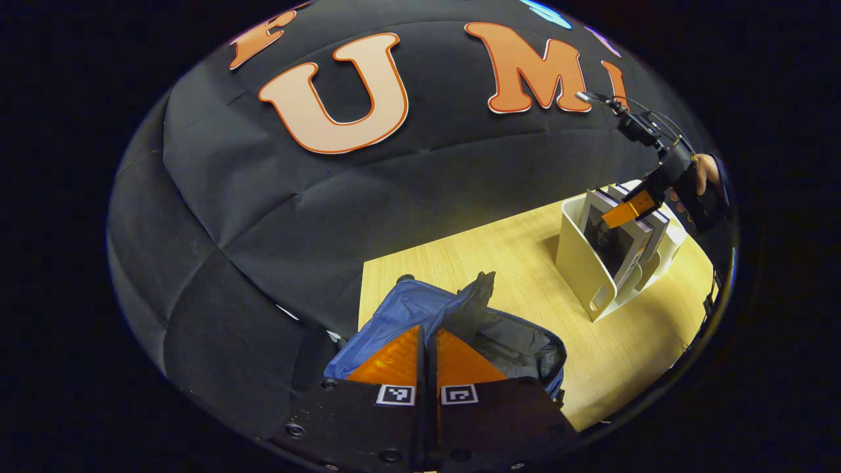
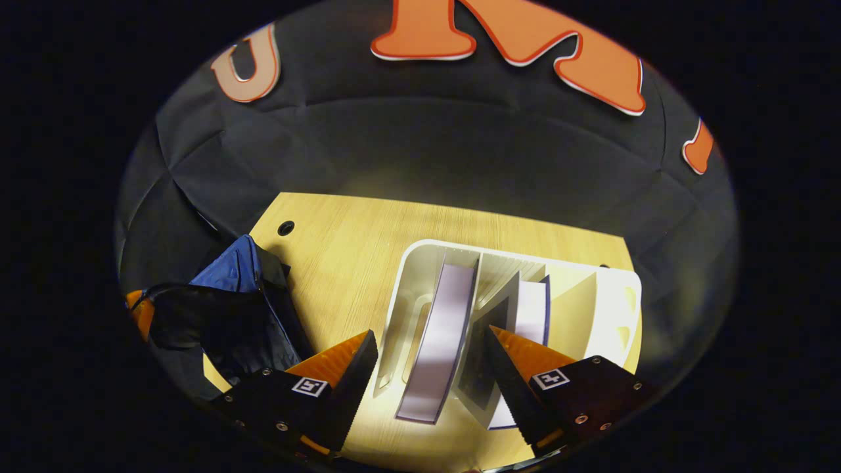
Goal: Open the schoolbag, grab two books from the bookshelf and put them into the schoolbag.
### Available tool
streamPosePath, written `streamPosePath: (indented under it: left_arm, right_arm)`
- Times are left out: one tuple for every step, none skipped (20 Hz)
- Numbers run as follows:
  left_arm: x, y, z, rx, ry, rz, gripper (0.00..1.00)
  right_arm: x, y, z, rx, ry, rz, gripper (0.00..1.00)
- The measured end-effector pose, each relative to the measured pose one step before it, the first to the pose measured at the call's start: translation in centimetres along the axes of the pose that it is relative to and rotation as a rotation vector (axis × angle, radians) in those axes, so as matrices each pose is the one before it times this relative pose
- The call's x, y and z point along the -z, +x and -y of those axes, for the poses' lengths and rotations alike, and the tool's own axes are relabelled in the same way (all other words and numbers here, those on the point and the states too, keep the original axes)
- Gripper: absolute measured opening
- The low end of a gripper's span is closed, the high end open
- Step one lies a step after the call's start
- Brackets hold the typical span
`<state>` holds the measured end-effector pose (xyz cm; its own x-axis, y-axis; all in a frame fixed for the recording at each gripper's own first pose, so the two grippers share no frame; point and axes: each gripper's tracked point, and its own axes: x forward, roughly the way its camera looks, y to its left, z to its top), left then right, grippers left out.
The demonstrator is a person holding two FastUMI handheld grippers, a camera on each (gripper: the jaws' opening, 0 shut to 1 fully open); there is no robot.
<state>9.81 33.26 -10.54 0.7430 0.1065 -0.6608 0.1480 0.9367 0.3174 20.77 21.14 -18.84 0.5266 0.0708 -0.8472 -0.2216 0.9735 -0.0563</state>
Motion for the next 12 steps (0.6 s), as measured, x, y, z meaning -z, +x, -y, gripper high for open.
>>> streamPosePath:
  left_arm:
    - [-0.322, -0.143, -0.356, 0.00383, 0.00135, -0.00131, 0.00]
    - [-0.168, -0.026, -0.143, 0.00419, -0.00073, -0.00277, 0.00]
    - [-0.014, -0.156, -0.129, 0.00359, 0.00123, 0.00082, 0.00]
    - [-0.063, 0.071, -0.043, 0.00331, 0.00360, 0.00059, 0.00]
    - [-0.008, -0.098, 0.095, 0.00490, 0.00259, -0.00339, 0.00]
    - [0.028, 0.040, 0.160, 0.00453, 0.00182, -0.00211, 0.00]
    - [-0.071, 0.025, -0.028, 0.00271, 0.00043, -0.00168, 0.00]
    - [-0.095, 0.051, 0.043, 0.00443, 0.00029, -0.00427, 0.00]
    - [0.111, -0.052, 0.000, 0.00266, -0.00213, -0.00242, 0.00]
    - [0.084, 0.133, 0.164, 0.00474, -0.00352, -0.00438, 0.00]
    - [0.104, 0.055, 0.126, 0.00476, -0.00174, -0.00189, 0.00]
    - [-0.055, 0.010, 0.081, 0.00141, -0.00195, -0.00260, 0.01]
  right_arm:
    - [-0.019, 0.862, -0.077, -0.00986, 0.02156, -0.02077, 0.93]
    - [0.419, 0.921, 0.337, 0.01124, 0.02204, -0.04011, 0.91]
    - [0.511, 0.567, 0.277, 0.01880, 0.01693, -0.04187, 0.87]
    - [0.297, 0.804, 0.175, 0.00112, 0.00905, -0.02462, 0.74]
    - [0.153, 0.511, 0.222, 0.00688, 0.00541, -0.02055, 0.68]
    - [-0.028, 0.345, 0.096, 0.00780, 0.00453, -0.01329, 0.66]
    - [0.031, 0.104, 0.223, 0.02952, -0.00151, -0.01521, 0.69]
    - [0.062, 0.053, -0.154, 0.00867, 0.00457, -0.01460, 0.55]
    - [0.081, 0.228, -0.151, 0.00449, 0.00594, -0.01525, 0.56]
    - [-0.046, -0.130, -0.221, -0.00055, 0.01181, -0.02287, 0.58]
    - [0.443, 0.053, -0.180, -0.01571, 0.01152, -0.01827, 0.42]
    - [0.223, -0.179, 0.064, 0.00086, 0.00374, -0.01676, 0.41]
